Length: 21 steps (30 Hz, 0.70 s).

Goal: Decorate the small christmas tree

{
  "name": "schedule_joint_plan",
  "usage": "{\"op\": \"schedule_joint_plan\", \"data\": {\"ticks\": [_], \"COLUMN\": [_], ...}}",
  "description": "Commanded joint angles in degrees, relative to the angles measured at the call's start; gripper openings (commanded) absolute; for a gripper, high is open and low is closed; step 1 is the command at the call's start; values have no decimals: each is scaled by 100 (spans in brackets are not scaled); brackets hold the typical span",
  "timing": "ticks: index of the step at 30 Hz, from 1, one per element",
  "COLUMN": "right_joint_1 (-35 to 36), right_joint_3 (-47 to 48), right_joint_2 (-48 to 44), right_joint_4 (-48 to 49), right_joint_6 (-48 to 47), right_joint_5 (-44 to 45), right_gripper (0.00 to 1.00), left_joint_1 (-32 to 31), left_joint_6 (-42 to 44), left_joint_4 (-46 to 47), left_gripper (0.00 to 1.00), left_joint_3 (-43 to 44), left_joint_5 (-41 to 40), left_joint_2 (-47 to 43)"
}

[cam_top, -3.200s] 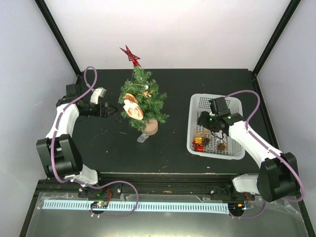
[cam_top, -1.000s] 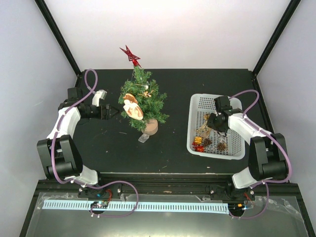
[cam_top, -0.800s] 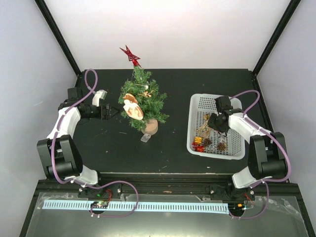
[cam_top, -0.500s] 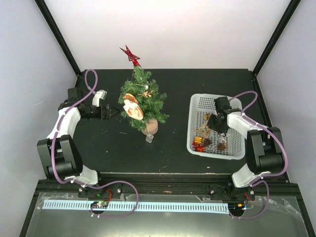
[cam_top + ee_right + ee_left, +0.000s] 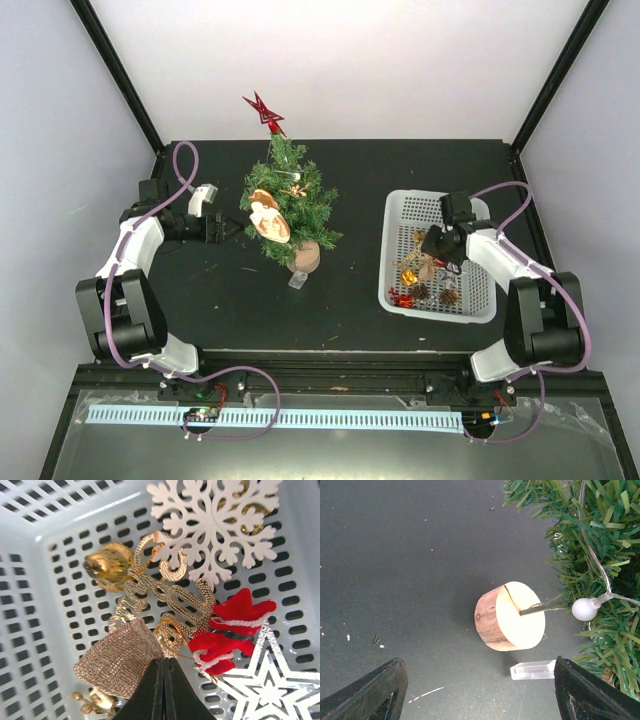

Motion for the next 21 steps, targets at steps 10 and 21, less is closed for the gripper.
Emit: {"op": "schedule_joint_plan", "data": {"ticks": [10, 21], "right_joint_1": [-29, -5], "right_joint_3": [456, 1154], "right_joint_2": [-1304, -1858], "right_joint_4": [-352, 369], "right_joint_6": [-100, 370], "right_joint_5": [699, -1414], "right_gripper": [1, 1], "left_joint_1": [15, 8], "left_joint_6": [-21, -14], "left_joint_4": [170, 136], "left_gripper": [81, 81], "left_joint_3": [14, 51], "left_joint_5": [162, 234], "left_joint_2": [22, 75]}}
